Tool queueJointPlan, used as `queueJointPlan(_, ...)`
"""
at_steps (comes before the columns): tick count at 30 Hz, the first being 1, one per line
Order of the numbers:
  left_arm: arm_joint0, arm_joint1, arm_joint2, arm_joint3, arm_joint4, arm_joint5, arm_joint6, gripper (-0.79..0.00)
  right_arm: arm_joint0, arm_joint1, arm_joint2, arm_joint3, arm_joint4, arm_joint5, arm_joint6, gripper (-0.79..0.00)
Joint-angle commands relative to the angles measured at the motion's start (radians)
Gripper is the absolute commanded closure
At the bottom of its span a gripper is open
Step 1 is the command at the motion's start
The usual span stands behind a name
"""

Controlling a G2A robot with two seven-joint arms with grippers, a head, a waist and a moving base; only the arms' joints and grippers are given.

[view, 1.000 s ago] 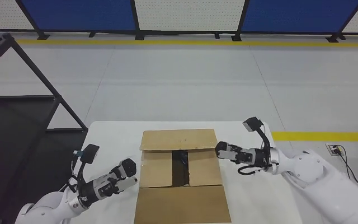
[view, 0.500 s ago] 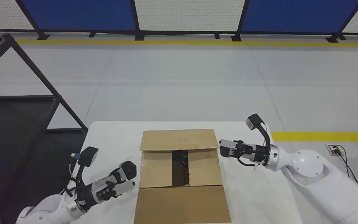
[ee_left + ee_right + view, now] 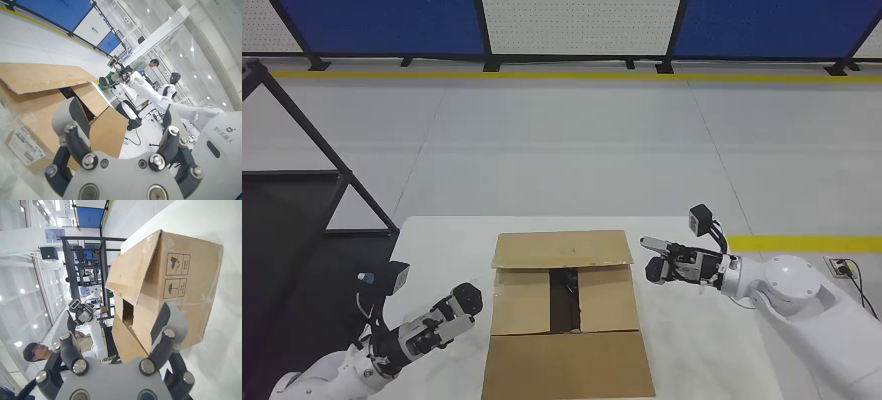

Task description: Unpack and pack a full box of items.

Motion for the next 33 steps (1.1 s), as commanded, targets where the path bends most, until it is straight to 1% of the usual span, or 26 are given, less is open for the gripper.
queueJointPlan(1, 0.000, 0.000, 0.000, 0.000, 0.000, 0.000, 0.000, -0.785, 0.000, 0.000, 0.000, 0.000, 0.000, 0.001, 0.000, -0.785)
queueJointPlan(13, 0.000, 0.000, 0.000, 0.000, 0.000, 0.000, 0.000, -0.785, 0.000, 0.000, 0.000, 0.000, 0.000, 0.001, 0.000, -0.785)
queueJointPlan(16, 0.021, 0.000, 0.009, -0.014, 0.019, 0.005, 0.028, -0.785, -0.026, -0.001, 0.009, -0.015, 0.010, -0.007, -0.011, -0.785)
queueJointPlan(21, 0.043, 0.002, 0.036, -0.070, 0.014, -0.003, 0.046, -0.785, -0.056, -0.014, 0.032, -0.007, 0.105, 0.035, -0.033, -0.785)
queueJointPlan(23, 0.043, 0.002, 0.036, -0.070, 0.014, -0.003, 0.046, -0.785, -0.055, -0.022, 0.035, 0.007, 0.133, 0.068, -0.043, -0.785)
queueJointPlan(33, 0.043, 0.002, 0.036, -0.070, 0.014, -0.003, 0.046, -0.785, -0.055, -0.022, 0.035, 0.007, 0.133, 0.068, -0.043, -0.785)
